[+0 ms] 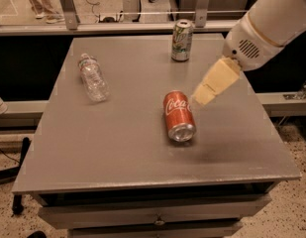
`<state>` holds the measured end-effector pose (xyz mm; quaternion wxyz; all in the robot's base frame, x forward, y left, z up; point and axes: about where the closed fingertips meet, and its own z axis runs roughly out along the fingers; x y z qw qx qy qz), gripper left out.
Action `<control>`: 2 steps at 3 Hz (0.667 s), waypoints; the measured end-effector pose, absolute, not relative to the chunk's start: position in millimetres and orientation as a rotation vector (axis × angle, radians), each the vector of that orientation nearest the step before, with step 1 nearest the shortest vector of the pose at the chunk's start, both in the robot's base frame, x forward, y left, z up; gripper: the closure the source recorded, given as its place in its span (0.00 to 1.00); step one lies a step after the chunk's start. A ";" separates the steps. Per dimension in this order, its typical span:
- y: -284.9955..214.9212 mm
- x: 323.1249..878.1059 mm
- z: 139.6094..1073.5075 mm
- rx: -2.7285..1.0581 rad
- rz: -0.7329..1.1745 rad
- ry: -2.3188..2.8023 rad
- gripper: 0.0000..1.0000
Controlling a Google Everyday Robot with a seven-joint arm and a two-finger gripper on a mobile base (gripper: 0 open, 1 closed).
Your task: Place coke can upright
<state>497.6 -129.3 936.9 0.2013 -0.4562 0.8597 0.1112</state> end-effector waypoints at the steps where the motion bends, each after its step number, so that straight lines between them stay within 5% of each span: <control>1: -119.2 505.5 917.2 -1.107 0.307 2.511 0.00; 2: -106.7 510.1 896.8 -0.975 0.262 2.627 0.00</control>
Offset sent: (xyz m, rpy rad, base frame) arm 0.0173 0.0390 -0.0676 -0.0502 0.2459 -0.6280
